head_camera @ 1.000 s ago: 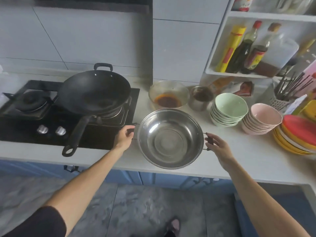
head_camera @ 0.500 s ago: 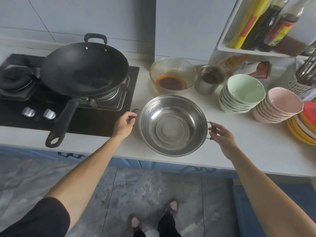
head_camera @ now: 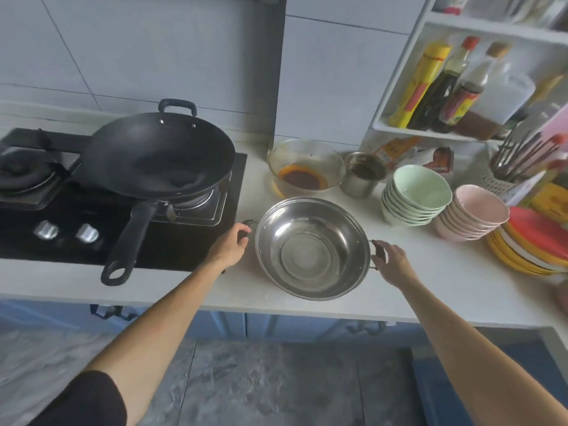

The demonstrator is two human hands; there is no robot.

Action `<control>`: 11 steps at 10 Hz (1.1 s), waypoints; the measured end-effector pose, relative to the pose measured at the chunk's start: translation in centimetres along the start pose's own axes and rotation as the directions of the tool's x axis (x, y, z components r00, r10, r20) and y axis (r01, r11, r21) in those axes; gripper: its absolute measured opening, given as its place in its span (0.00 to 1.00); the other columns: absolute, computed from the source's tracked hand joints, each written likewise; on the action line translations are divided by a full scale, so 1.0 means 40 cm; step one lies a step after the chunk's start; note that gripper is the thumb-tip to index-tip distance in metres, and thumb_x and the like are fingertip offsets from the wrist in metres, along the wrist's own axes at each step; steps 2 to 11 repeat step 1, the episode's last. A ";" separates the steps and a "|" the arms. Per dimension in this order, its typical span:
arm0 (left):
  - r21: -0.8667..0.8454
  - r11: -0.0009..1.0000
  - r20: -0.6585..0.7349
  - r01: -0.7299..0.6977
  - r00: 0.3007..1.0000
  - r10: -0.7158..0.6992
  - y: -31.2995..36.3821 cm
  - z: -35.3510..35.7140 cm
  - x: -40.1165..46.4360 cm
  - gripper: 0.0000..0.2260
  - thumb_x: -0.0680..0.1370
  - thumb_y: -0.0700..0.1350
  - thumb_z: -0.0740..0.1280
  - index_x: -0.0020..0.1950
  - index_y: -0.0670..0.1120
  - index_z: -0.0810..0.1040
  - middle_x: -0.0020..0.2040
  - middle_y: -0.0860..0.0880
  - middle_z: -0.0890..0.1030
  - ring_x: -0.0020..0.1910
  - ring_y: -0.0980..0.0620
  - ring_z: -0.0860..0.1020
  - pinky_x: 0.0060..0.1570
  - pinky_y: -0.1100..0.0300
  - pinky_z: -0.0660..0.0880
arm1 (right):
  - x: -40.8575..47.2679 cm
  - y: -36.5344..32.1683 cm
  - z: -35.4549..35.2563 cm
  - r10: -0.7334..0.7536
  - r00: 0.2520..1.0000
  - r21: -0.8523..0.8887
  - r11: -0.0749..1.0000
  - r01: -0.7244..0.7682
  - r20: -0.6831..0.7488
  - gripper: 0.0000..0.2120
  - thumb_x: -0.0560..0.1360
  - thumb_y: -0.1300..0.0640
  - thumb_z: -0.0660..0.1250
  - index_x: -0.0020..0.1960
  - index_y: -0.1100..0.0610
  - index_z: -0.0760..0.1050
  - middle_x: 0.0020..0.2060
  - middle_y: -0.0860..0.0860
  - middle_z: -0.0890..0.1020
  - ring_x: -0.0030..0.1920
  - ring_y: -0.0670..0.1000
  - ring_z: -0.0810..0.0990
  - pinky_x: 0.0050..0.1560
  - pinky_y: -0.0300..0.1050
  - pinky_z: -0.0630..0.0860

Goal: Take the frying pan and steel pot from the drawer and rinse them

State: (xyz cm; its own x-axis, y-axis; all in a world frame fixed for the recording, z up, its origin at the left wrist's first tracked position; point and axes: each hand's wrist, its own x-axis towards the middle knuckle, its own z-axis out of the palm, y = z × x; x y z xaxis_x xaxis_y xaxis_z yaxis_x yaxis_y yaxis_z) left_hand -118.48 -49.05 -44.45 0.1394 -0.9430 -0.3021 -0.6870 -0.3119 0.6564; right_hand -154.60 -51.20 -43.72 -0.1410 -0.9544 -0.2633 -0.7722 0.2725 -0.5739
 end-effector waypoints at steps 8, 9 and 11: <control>0.022 0.995 0.041 -0.098 0.994 0.097 -0.006 -0.017 -0.080 0.16 0.80 0.47 0.58 0.68 0.52 0.68 0.66 0.46 0.69 0.56 0.49 0.73 0.49 0.56 0.72 | -0.120 -0.027 -0.039 -0.065 0.993 0.061 0.996 0.072 -0.103 0.21 0.78 0.54 0.61 0.70 0.57 0.66 0.68 0.60 0.68 0.67 0.59 0.68 0.66 0.51 0.65; 0.022 0.995 0.041 -0.098 0.994 0.097 -0.006 -0.017 -0.080 0.16 0.80 0.47 0.58 0.68 0.52 0.68 0.66 0.46 0.69 0.56 0.49 0.73 0.49 0.56 0.72 | -0.120 -0.027 -0.039 -0.065 0.993 0.061 0.996 0.072 -0.103 0.21 0.78 0.54 0.61 0.70 0.57 0.66 0.68 0.60 0.68 0.67 0.59 0.68 0.66 0.51 0.65; 0.022 0.995 0.041 -0.098 0.994 0.097 -0.006 -0.017 -0.080 0.16 0.80 0.47 0.58 0.68 0.52 0.68 0.66 0.46 0.69 0.56 0.49 0.73 0.49 0.56 0.72 | -0.120 -0.027 -0.039 -0.065 0.993 0.061 0.996 0.072 -0.103 0.21 0.78 0.54 0.61 0.70 0.57 0.66 0.68 0.60 0.68 0.67 0.59 0.68 0.66 0.51 0.65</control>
